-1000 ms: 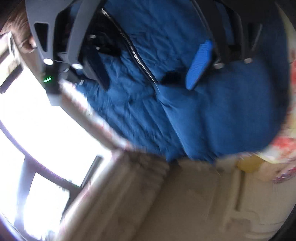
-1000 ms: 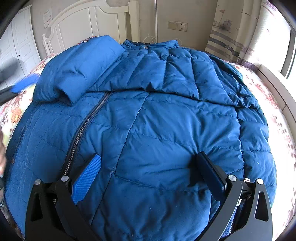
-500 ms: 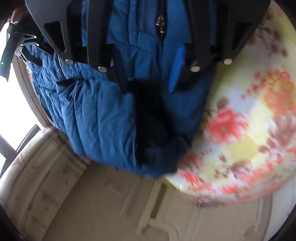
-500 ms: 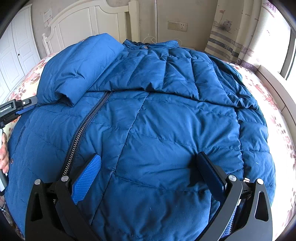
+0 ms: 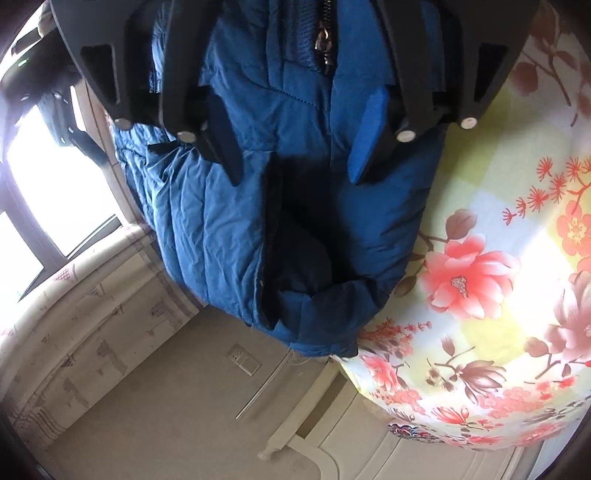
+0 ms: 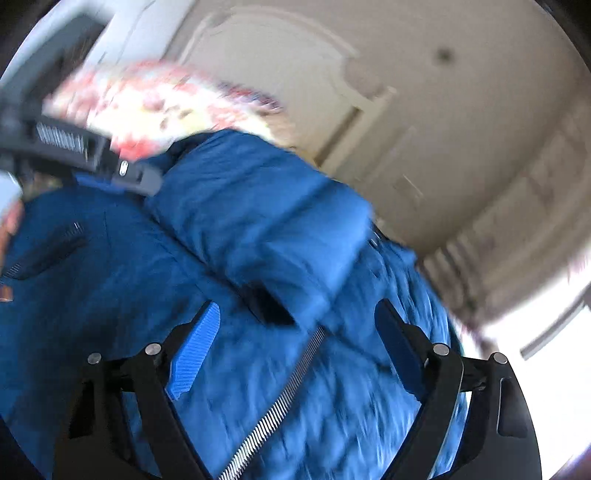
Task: Fold large clothes
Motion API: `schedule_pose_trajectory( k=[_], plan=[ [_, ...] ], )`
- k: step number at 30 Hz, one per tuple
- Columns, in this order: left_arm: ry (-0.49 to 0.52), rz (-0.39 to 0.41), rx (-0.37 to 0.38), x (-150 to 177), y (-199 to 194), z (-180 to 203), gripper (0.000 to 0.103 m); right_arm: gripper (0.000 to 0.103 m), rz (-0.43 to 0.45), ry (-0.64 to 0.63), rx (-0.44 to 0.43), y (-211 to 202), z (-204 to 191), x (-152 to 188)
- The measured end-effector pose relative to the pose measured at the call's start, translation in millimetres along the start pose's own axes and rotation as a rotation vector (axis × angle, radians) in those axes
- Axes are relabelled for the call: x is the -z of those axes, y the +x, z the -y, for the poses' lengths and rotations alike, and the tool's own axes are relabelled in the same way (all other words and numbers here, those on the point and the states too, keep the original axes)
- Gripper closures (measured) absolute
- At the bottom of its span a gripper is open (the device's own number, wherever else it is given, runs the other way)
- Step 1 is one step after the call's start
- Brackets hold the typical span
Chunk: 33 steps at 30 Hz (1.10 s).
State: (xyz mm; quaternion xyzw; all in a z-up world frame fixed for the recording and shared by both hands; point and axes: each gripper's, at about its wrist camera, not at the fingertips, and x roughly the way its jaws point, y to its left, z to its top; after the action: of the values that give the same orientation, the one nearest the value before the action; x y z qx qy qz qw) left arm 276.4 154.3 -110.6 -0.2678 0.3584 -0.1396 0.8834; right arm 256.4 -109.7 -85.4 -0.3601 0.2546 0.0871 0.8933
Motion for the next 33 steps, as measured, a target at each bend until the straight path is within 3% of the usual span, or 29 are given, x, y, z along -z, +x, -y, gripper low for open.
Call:
schedule_pose_trajectory(
  k=[5,6,7,8,10,12,14,17,18,19,20,21,24,30,33],
  plan=[
    [-0.028,0.010,0.020,4,-10,-5,0.038,0.028,0.019,-0.160,0.012,26,-31,-27],
    [-0.027,0.010,0.021,5,-10,-6,0.038,0.032,0.023,-0.169,0.010,31,-32,-30],
    [-0.027,0.009,0.022,5,-10,-5,0.037,0.049,0.023,-0.159,-0.020,35,-28,-32],
    [-0.027,0.008,0.024,5,-10,-5,0.036,0.064,0.017,-0.128,-0.060,38,-22,-34],
    [-0.029,0.005,0.031,6,-11,-7,0.035,0.075,0.062,0.019,-0.127,31,10,-36],
    [-0.030,0.005,0.033,5,-9,-7,0.034,0.080,0.125,0.267,-0.169,19,65,-30],
    [-0.028,0.003,0.036,5,-9,-6,0.032,0.080,0.160,0.525,-0.188,14,125,-9],
    [-0.022,-0.002,0.037,4,-6,-4,0.029,0.076,0.150,0.962,-0.222,27,211,56],
    [-0.020,-0.003,0.038,4,-6,-3,0.028,0.067,0.110,1.069,-0.239,37,229,78],
    [-0.018,-0.004,0.039,3,-5,-3,0.027,0.047,0.030,1.161,-0.258,52,245,103],
    [-0.017,-0.005,0.040,3,-4,-3,0.027,0.036,-0.047,1.211,-0.250,64,252,122],
    [-0.016,-0.006,0.040,3,-4,-2,0.026,0.036,-0.084,1.247,-0.264,71,255,140],
    [-0.014,-0.009,0.040,2,-3,-1,0.026,0.036,-0.064,1.311,-0.335,77,252,173],
    [-0.015,-0.010,0.043,2,-2,-2,0.025,0.036,-0.001,1.371,-0.385,80,256,176],
    [-0.014,-0.011,0.043,2,-1,-1,0.024,0.036,-0.044,1.378,-0.379,94,257,164]
  ],
)
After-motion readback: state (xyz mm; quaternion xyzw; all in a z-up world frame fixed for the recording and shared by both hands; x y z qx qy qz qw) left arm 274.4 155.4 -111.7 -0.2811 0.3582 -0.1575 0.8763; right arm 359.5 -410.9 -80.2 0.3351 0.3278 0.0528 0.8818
